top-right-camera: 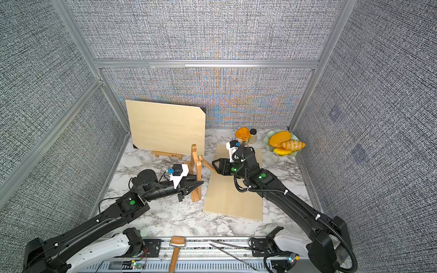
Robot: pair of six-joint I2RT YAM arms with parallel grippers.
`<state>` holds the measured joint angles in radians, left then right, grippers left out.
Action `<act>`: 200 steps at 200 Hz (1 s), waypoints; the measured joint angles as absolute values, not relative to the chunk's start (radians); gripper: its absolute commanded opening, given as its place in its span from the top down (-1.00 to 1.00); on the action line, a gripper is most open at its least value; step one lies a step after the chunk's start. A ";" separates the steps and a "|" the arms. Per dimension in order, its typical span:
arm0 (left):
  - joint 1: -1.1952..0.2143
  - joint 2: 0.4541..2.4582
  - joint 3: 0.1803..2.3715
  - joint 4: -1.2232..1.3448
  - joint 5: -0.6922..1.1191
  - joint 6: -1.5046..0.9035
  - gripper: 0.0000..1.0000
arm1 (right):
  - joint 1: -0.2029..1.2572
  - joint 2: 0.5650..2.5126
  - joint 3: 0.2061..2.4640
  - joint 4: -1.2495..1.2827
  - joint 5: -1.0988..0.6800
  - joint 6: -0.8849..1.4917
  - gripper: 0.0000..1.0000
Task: Disassemble the easel
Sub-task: Fold up the easel.
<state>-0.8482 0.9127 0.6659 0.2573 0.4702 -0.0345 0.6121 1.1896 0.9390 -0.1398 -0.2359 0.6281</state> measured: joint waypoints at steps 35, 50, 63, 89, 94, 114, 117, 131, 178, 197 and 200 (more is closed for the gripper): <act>-0.848 0.937 0.652 0.321 0.467 -0.069 1.00 | 0.640 1.198 0.932 -0.111 -0.240 0.648 -0.16; -0.848 0.947 0.643 0.355 0.457 -0.088 1.00 | 0.659 1.201 0.909 -0.073 -0.239 0.657 -0.16; -0.848 0.957 0.635 0.384 0.444 -0.103 1.00 | 0.677 1.210 0.894 -0.063 -0.239 0.667 -0.16; -0.848 0.967 0.627 0.429 0.416 -0.131 1.00 | 0.712 1.230 0.887 -0.036 -0.240 0.683 -0.16; -0.848 0.967 0.625 0.440 0.410 -0.135 1.00 | 0.717 1.232 0.886 -0.030 -0.239 0.685 -0.16; -0.848 0.966 0.622 0.472 0.380 -0.146 1.00 | 0.736 1.234 0.882 -0.002 -0.239 0.685 -0.16; -0.848 0.966 0.622 0.476 0.374 -0.147 1.00 | 0.739 1.234 0.881 0.004 -0.239 0.685 -0.16; -0.848 0.960 0.619 0.492 0.350 -0.158 1.00 | 0.749 1.225 0.875 0.027 -0.240 0.680 -0.17; -0.848 0.916 0.606 0.505 0.287 -0.166 1.00 | 0.759 1.127 0.834 0.077 -0.214 0.613 -0.23; -0.848 0.889 0.605 0.499 0.265 -0.166 1.00 | 0.758 1.063 0.831 0.067 -0.175 0.555 -0.24; -0.848 0.885 0.604 0.498 0.261 -0.166 1.00 | 0.758 1.054 0.831 0.065 -0.169 0.547 -0.25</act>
<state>-0.8482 0.8848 0.6044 0.4984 0.2611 -0.1658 0.7578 1.0542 0.8307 0.0650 -0.1688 0.5468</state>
